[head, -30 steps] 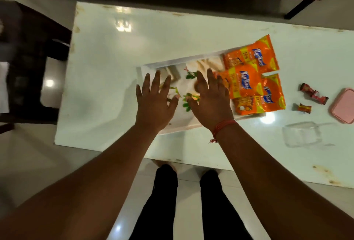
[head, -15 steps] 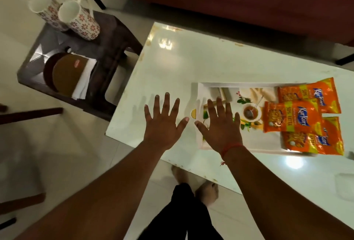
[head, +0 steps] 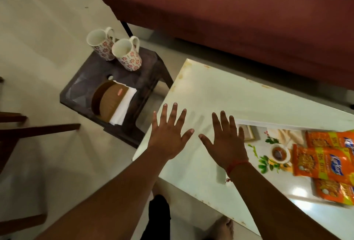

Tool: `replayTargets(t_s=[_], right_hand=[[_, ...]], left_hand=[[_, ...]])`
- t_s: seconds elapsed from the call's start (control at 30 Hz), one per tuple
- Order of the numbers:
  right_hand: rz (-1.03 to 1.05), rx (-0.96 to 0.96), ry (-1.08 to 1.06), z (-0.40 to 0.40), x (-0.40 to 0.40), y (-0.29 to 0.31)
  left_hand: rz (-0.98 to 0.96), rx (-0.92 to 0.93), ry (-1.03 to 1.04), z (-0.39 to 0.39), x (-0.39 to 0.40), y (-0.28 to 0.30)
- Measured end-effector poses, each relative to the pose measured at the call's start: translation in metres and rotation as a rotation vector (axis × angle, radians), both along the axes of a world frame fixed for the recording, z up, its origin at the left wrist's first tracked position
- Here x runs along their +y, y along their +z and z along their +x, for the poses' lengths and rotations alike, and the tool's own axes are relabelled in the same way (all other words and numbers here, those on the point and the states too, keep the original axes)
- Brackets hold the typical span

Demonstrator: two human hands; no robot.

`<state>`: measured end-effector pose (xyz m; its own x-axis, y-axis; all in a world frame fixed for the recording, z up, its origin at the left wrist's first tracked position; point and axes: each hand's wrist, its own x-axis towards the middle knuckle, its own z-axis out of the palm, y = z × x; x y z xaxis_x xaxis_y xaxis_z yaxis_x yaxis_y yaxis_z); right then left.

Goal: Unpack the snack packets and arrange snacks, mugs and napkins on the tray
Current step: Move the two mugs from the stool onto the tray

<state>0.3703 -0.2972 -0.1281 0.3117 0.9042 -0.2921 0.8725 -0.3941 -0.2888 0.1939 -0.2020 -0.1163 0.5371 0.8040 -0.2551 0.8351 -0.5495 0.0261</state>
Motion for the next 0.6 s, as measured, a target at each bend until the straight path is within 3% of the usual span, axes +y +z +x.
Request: replayTargets(t_s=[0.3,0.6], right_hand=[[0.147,-0.008,0.085,-0.095,0.184,0.038],[0.266,-0.053,0.179,-0.17,0.334,0.051]], left_hand=[[0.184,-0.03,-0.092,-0.099,0.189,0.058],[0.267,0.027,-0.041,-0.162,0.333,0.057]])
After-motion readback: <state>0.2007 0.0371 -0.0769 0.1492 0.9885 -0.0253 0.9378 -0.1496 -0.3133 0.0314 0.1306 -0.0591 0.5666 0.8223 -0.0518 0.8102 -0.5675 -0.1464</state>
